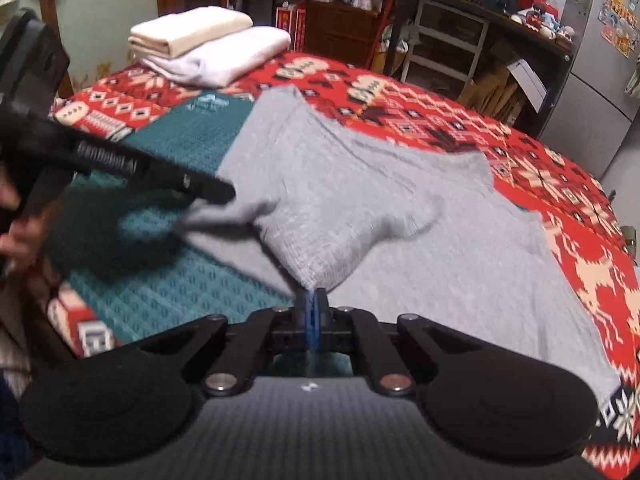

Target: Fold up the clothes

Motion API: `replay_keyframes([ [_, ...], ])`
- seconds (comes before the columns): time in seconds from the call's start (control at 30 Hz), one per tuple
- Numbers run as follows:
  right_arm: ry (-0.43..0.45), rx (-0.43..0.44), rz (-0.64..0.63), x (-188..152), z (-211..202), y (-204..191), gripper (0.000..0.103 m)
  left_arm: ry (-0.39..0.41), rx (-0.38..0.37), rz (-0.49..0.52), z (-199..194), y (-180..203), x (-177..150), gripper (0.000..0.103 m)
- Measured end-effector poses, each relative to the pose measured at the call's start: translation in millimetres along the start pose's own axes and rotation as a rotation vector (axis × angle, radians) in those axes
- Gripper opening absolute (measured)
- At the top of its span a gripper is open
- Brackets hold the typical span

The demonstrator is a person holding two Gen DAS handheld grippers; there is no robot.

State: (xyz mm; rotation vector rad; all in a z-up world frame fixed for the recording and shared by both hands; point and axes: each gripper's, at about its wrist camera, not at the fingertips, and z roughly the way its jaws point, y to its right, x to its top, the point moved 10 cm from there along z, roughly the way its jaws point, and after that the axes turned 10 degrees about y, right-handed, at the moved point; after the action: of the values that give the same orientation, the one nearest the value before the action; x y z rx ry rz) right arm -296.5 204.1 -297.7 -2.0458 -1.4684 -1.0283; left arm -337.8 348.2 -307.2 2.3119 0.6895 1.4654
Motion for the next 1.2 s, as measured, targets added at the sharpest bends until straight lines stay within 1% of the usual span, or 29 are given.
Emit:
replay_keyframes([
  [0.1, -0.007, 0.009, 0.044, -2, 1, 3, 0.002, -0.001, 0.001, -0.004, -1, -1, 0, 0.019],
  [0.23, -0.012, 0.064, 0.163, -2, -2, 10, 0.004, 0.004, 0.006, -0.008, -4, -2, 1, 0.019],
  [0.27, -0.002, 0.072, 0.198, -1, -5, 15, 0.011, 0.007, 0.007, -0.012, -5, -3, 1, 0.019],
  [0.3, 0.016, 0.075, 0.239, 2, -7, 21, 0.015, 0.010, 0.007, -0.018, -5, -3, 1, 0.019],
  [0.37, 0.051, 0.049, 0.311, 8, -10, 39, 0.018, 0.014, 0.007, -0.031, -5, -5, 3, 0.019],
  [0.47, 0.094, -0.030, 0.371, 16, -3, 67, 0.018, 0.014, 0.000, -0.039, -4, -4, 3, 0.019],
  [0.5, 0.105, -0.037, 0.392, 19, 1, 73, 0.019, 0.013, -0.001, -0.037, -3, -3, 3, 0.019],
  [0.57, 0.111, -0.019, 0.425, 23, 12, 78, 0.021, 0.012, -0.003, -0.031, -4, -3, 2, 0.019],
  [0.67, 0.082, -0.031, 0.382, 25, 31, 74, 0.021, 0.014, -0.002, -0.038, -4, -4, 2, 0.019],
  [0.77, 0.065, -0.066, 0.323, 29, 43, 68, 0.021, 0.016, -0.002, -0.049, -4, -5, 3, 0.019],
  [0.9, 0.054, -0.097, 0.265, 33, 50, 57, 0.033, 0.013, -0.005, -0.051, -3, -6, 3, 0.019],
  [1.0, 0.053, -0.103, 0.262, 35, 53, 52, 0.034, 0.011, -0.007, -0.055, -2, -5, 3, 0.019],
  [1.07, 0.059, -0.091, 0.278, 36, 54, 51, 0.033, 0.011, -0.008, -0.057, -2, -5, 3, 0.019],
  [1.1, 0.070, -0.079, 0.291, 37, 53, 51, 0.020, 0.011, -0.009, -0.057, -2, -6, 3, 0.019],
  [1.13, 0.074, -0.068, 0.301, 37, 53, 51, 0.011, 0.011, -0.009, -0.058, -2, -6, 3, 0.019],
  [1.17, 0.073, -0.067, 0.307, 37, 53, 52, 0.005, 0.011, -0.010, -0.059, -2, -6, 3, 0.019],
  [1.2, 0.074, -0.070, 0.311, 36, 52, 53, 0.005, 0.011, -0.010, -0.061, -2, -6, 3, 0.019],
])
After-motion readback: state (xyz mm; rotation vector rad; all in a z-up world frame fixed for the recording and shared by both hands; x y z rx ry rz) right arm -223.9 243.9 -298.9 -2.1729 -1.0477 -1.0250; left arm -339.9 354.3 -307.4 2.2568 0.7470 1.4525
